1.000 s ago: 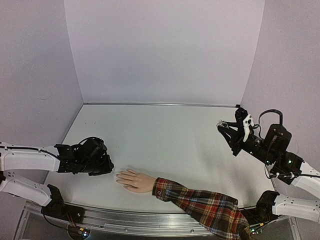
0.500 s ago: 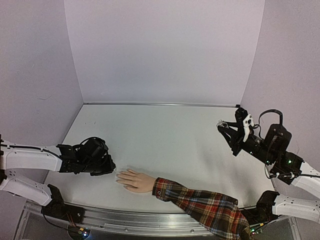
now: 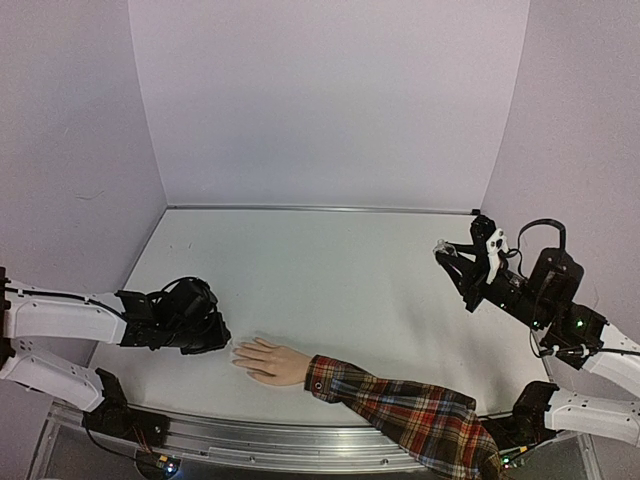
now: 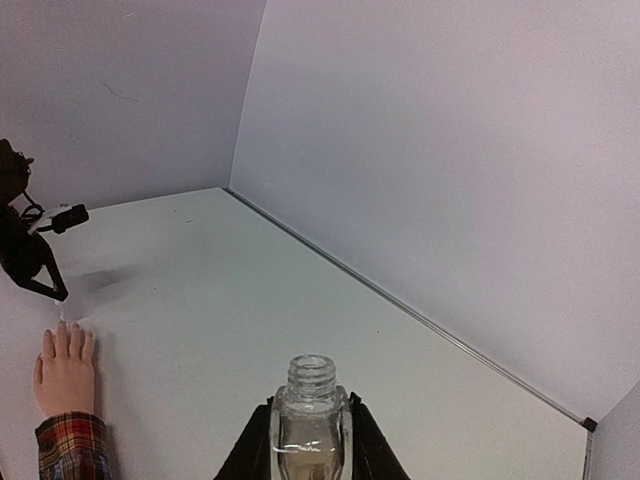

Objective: Paint the nails

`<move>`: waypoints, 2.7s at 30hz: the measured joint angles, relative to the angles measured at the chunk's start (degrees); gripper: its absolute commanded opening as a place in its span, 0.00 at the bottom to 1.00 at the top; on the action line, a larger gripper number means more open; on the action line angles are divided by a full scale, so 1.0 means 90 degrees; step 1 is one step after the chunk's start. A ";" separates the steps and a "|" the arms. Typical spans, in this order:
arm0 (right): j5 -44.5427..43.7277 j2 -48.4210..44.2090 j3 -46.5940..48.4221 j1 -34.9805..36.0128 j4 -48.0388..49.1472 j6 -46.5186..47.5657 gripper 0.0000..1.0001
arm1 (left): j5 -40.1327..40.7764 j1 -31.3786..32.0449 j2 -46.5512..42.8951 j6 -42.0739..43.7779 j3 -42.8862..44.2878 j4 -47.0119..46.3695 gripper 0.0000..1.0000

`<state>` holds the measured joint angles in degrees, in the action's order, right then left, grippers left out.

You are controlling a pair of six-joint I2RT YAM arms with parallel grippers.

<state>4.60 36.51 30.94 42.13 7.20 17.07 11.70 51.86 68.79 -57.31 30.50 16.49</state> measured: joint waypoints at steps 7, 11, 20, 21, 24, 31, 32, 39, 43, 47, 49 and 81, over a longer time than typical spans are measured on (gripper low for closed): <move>0.0002 0.0001 0.0000 0.0000 0.0000 0.0000 0.00 | 0.0000 0.0000 0.0010 -0.0021 -0.0063 -0.0010 0.00; 0.0002 0.0000 0.0000 0.0000 0.0000 -0.0001 0.00 | -0.0002 0.0000 0.0083 -0.0022 -0.0073 -0.0009 0.00; 0.0002 0.0000 0.0000 0.0000 0.0000 -0.0001 0.00 | 0.0004 0.0000 0.0134 -0.0020 -0.0112 -0.0012 0.00; 0.0002 0.0000 0.0000 0.0000 0.0000 -0.0001 0.00 | 0.0006 0.0000 0.0142 -0.0019 -0.0112 -0.0012 0.00; 0.0002 0.0000 0.0000 0.0000 0.0000 -0.0003 0.00 | 0.0034 0.0000 0.0173 -0.0015 -0.0112 -0.0012 0.00; 0.0002 0.0000 0.0000 0.0000 0.0000 -0.0019 0.00 | 0.0066 0.0000 0.0209 0.0008 -0.0112 -0.0010 0.00; 0.0002 0.0000 0.0000 0.0000 0.0000 -0.0020 0.00 | 0.0085 0.0000 0.0209 0.0012 -0.0112 -0.0010 0.00; 0.0002 0.0000 0.0000 0.0000 0.0000 -0.0022 0.00 | 0.0278 -0.0006 0.0209 0.0037 -0.0110 0.0008 0.00; 0.0002 -0.0017 0.0000 0.0000 0.0000 -0.0022 0.00 | 0.0411 -0.0007 0.0208 0.0048 -0.0080 0.0162 0.00; 0.0002 -0.0041 0.0000 0.0000 0.0000 -0.0022 0.00 | 0.0444 -0.0007 0.0087 0.0055 -0.0008 0.0374 0.00; 0.0004 -0.0041 -0.0001 0.0000 0.0000 -0.0022 0.00 | 0.0438 0.0000 -0.0033 0.0055 0.0055 0.0489 0.00; 0.0049 -0.0039 -0.0012 0.0000 0.0002 -0.0022 0.00 | 0.0207 0.0180 0.0220 0.0061 0.0163 0.0277 0.00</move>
<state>5.04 36.16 30.83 42.13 7.22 16.86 13.56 53.47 70.78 -56.77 31.97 18.98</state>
